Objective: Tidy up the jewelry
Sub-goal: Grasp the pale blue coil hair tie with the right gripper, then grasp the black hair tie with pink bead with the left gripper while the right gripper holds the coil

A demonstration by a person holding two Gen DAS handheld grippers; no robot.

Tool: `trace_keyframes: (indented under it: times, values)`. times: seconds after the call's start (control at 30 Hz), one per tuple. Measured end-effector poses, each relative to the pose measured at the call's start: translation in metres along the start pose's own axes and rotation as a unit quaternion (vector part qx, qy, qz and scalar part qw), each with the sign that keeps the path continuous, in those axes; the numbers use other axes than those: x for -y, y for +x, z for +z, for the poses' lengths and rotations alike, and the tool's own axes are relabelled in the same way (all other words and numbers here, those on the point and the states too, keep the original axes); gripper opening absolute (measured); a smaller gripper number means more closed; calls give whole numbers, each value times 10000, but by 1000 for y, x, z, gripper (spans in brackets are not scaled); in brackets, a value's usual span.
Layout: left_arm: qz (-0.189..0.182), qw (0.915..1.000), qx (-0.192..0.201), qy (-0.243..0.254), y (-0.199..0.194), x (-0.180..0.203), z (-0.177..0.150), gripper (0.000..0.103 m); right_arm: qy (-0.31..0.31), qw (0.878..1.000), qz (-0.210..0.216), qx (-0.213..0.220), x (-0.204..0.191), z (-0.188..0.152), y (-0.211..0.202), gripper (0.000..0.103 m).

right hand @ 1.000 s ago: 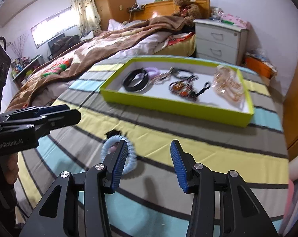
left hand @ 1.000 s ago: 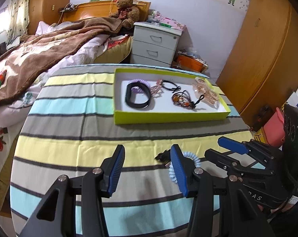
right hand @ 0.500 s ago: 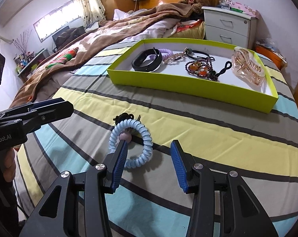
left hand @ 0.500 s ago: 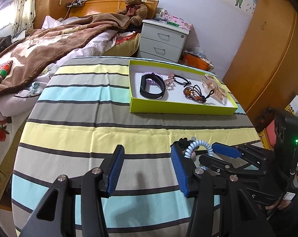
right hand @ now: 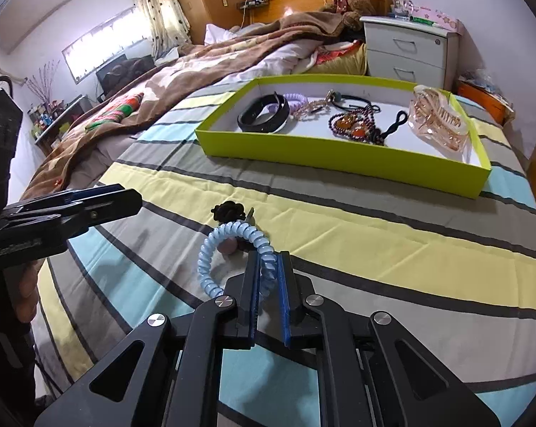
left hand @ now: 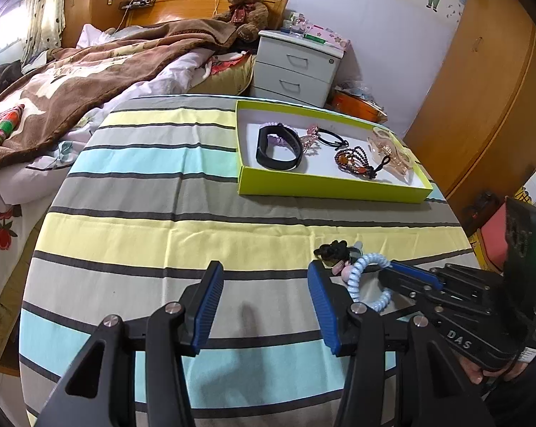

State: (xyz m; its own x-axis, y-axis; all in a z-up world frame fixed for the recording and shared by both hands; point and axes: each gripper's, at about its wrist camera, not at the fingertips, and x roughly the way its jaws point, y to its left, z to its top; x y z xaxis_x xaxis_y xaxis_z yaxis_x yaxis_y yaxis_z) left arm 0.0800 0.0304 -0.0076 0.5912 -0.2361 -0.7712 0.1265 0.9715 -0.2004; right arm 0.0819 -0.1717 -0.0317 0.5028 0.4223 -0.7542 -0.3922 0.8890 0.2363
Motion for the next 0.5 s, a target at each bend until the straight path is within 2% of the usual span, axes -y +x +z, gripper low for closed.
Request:
trace_keyframes:
  times: [0.27, 0.5]
  values:
    - [-11, 10000, -98, 11, 6, 3, -1, 52, 194, 9995, -71, 239, 14, -4, -19, 10]
    - [-316, 9993, -141, 131, 15, 18, -1, 55, 447, 9979, -218, 406, 33, -9, -37, 10]
